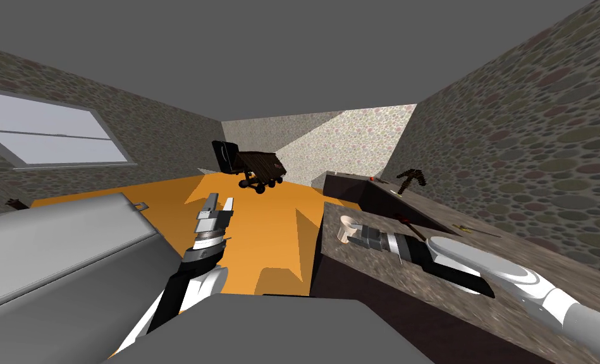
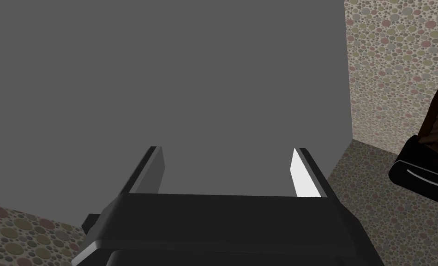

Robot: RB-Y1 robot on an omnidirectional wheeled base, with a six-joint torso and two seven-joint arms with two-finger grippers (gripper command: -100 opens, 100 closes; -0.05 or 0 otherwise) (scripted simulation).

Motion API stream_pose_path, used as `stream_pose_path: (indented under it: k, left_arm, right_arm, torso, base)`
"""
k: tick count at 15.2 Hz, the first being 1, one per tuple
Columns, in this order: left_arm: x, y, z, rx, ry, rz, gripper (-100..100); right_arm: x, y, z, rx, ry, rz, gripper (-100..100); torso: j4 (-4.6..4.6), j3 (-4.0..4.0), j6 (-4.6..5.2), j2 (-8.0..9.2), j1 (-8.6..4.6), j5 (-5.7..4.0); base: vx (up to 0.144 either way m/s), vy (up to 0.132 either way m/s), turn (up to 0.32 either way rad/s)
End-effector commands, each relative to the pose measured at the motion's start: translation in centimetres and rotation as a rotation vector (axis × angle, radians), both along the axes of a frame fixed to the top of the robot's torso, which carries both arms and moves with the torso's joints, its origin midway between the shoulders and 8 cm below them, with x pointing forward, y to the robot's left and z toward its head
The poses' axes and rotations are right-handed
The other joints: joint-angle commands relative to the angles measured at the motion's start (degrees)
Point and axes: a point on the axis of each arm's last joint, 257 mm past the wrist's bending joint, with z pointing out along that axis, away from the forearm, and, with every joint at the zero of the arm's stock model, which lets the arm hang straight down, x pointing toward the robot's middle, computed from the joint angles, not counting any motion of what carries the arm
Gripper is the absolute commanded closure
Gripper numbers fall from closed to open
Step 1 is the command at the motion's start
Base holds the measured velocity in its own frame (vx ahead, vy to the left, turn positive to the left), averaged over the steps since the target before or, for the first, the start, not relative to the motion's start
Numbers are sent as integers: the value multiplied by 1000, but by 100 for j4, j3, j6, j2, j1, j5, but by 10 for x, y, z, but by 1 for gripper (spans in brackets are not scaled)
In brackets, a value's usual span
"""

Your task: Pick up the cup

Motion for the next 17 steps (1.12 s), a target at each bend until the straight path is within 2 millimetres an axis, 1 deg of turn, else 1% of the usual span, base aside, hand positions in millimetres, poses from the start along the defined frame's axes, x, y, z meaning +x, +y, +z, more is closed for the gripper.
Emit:
stream_pose_path:
  k: [1, 3, 4, 6, 7, 9, 10, 12, 13, 15, 16, 17]
  left_arm:
    - [0, 0, 0, 0, 0, 0, 0]
    - [0, 0, 0, 0, 0, 0, 0]
    - [0, 0, 0, 0, 0, 0, 0]
    - [0, 0, 0, 0, 0, 0, 0]
    - [0, 0, 0, 0, 0, 0, 0]
    - [0, 0, 0, 0, 0, 0, 0]
    - [0, 0, 0, 0, 0, 0, 0]
    - [0, 0, 0, 0, 0, 0, 0]
    - [0, 0, 0, 0, 0, 0, 0]
    - [0, 0, 0, 0, 0, 0, 0]
    - [0, 0, 0, 0, 0, 0, 0]
    - [0, 0, 0, 0, 0, 0, 0]
  right_arm:
    - [-1, -15, -7, -75, 21, 14, -100]
    - [0, -17, -5, -113, 28, 35, -100]
    - [-3, -29, -12, -162, 45, 40, -100]
    - [-2, -30, -10, -196, 51, 59, -100]
    - [-4, -42, -16, -244, 70, 66, -100]
    - [-3, -43, -13, -275, 76, 83, -100]
    - [-6, -55, -19, -326, 98, 94, -100]
    - [-5, -56, -17, -351, 102, 109, -100]
    - [-9, -68, -22, -402, 126, 122, -100]
    - [-8, -69, -20, -423, 129, 134, -100]
    - [-12, -80, -24, -475, 156, 151, -100]
    - [-12, -81, -23, -491, 159, 160, -100]
  torso:
    - [0, 0, 0, 0, 0, 0]
    - [0, 0, -2, 1, 0, 0]
    - [0, 1, -1, 1, -2, 0]
    - [0, 0, 0, 0, 2, 0]
    - [0, 0, 1, 0, 0, 0]
    - [0, 0, -2, 1, 2, 1]
    - [0, 1, 0, 2, -2, -1]
    - [0, 1, -1, 2, -4, -1]
    - [0, 1, 0, 2, -5, -2]
    - [0, 0, 0, 0, 3, 0]
    - [0, 0, -1, -1, 4, 0]
    - [-1, -1, -2, -2, 9, 1]
  base:
    - [4, 21, 26]
    - [2, 24, 45]
    - [4, 27, 43]
    - [12, 30, -4]
    - [7, 33, 30]
    - [0, 19, 52]
    - [3, 18, 22]
    - [2, 14, 30]
    - [10, 35, 25]
    - [11, 35, 16]
    - [13, 53, 53]
    - [16, 49, 27]
